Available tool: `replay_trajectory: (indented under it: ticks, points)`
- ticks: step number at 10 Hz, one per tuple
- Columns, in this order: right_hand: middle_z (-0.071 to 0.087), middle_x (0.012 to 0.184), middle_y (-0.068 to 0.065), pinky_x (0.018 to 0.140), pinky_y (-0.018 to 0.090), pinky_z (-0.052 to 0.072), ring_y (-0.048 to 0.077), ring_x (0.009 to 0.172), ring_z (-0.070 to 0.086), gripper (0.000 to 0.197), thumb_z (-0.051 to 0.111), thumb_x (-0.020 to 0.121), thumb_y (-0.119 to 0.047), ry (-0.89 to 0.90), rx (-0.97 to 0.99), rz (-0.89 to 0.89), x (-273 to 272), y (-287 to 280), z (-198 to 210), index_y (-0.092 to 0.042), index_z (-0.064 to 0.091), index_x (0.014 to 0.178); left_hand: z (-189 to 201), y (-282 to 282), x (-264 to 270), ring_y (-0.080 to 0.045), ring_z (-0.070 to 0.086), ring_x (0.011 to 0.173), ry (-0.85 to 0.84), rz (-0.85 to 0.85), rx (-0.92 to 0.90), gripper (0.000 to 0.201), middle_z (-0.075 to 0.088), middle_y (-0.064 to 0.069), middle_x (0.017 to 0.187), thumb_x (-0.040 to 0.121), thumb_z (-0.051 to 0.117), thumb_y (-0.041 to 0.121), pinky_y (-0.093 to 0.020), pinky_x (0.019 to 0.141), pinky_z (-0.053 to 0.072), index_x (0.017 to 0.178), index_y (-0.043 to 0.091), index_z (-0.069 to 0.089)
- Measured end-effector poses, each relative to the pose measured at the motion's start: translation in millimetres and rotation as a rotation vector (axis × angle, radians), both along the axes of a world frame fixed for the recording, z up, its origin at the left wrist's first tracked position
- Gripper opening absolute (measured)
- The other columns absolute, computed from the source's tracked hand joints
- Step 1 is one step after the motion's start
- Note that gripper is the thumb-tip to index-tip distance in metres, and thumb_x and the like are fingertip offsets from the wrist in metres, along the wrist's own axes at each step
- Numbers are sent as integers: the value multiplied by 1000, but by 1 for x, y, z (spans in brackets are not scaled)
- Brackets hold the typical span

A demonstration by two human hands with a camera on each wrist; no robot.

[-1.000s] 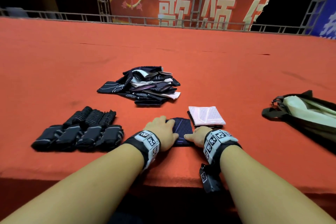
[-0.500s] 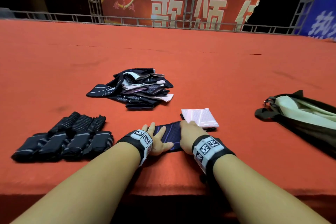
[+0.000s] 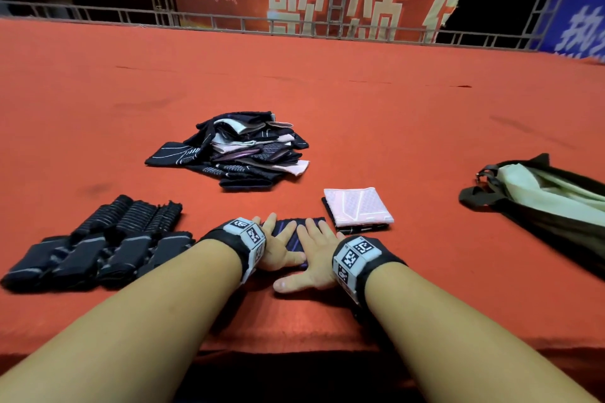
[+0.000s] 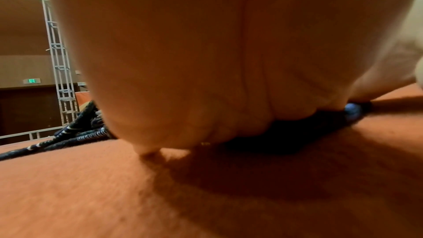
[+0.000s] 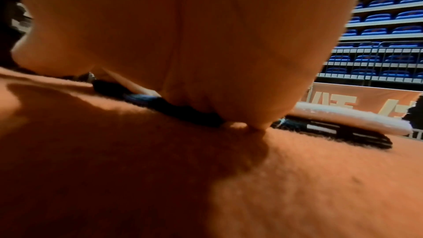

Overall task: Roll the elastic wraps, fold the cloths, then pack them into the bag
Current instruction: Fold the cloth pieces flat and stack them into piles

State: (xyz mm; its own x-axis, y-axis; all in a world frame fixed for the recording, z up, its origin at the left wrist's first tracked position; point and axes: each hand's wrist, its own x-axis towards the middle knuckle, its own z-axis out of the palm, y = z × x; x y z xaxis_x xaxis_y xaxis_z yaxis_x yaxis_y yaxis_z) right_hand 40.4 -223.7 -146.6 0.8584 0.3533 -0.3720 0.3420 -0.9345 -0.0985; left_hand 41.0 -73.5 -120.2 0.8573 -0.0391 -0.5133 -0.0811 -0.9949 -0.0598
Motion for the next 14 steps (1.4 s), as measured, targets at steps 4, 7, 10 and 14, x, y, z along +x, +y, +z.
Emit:
replay_trajectory:
  ticks: [4, 7, 10, 14]
  points:
    - [-10, 168, 1, 121, 52, -2, 24, 154, -12, 127, 49, 69, -91, -40, 15, -68, -12, 10, 6, -21, -4, 161, 1, 3, -11, -33, -12, 155, -31, 50, -148, 85, -13, 2, 169, 92, 40, 76, -55, 122, -5, 158, 47, -4]
    - [64, 129, 12, 89, 29, 48, 31, 118, 61, 38, 58, 94, -23, -107, 471, -527, -9, -4, 53, -7, 61, 129, 33, 30, -14, -32, 67, 95, -220, 398, -597, 18, 70, -14, 106, 97, 57, 21, -32, 78, 50, 100, 8, 69]
    - [59, 138, 12, 105, 31, 45, 30, 126, 56, 36, 54, 101, -25, 72, 565, -623, -24, -8, 60, -10, 63, 133, 26, 28, -27, -25, 49, 45, -64, 663, -920, 34, 51, -11, 49, 89, 69, 17, -30, 55, 42, 58, 7, 56]
    - [72, 96, 8, 69, 36, 59, 31, 86, 71, 7, 61, 94, -15, -175, 958, -721, 16, -75, 72, -17, 63, 100, 68, -22, 3, -27, 63, 71, -132, 567, -1297, 33, 61, -11, 86, 95, 66, 11, -35, 63, 52, 75, 22, 42]
